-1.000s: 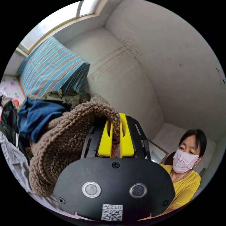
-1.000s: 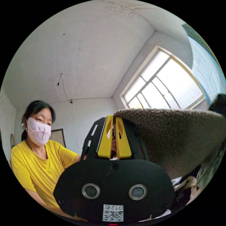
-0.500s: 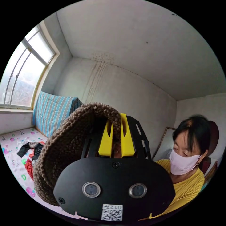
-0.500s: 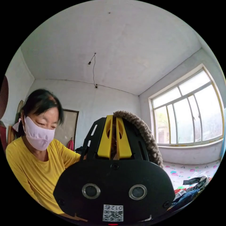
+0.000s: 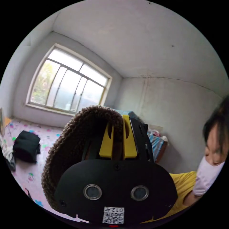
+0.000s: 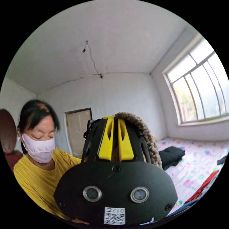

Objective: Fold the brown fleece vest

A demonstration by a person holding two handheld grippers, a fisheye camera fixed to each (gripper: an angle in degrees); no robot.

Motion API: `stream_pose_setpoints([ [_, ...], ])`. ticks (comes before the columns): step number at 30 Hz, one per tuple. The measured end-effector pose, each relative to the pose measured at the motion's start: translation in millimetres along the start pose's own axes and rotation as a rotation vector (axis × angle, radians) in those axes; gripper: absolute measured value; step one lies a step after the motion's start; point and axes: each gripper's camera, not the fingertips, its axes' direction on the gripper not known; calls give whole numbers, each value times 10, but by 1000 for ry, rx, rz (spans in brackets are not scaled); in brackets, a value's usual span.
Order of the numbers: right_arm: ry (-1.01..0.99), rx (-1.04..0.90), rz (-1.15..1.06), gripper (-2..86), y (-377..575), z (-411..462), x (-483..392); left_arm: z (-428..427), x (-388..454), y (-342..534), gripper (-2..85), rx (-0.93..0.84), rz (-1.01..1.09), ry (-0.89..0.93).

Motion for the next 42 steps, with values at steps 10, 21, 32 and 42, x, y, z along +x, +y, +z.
stream_pose_setpoints([
  [10, 329, -134, 536, 9, 2031, 395, 2684, 148, -3148, 2217, 81, -555, -720, -688],
  [21, 972, -631, 717, 8, 4118, -91, 4157, 203, -3338, 3308, 36, -789, -509, -737],
  [32, 1224, -709, 816, 17, 4636, 269, 6495, 1649, -3143, 3772, 79, -1165, -196, -697],
  [42, 1563, -1116, 830, 0, 5239, -346, 7510, 2438, -3303, 4197, 106, -1396, -208, -587],
])
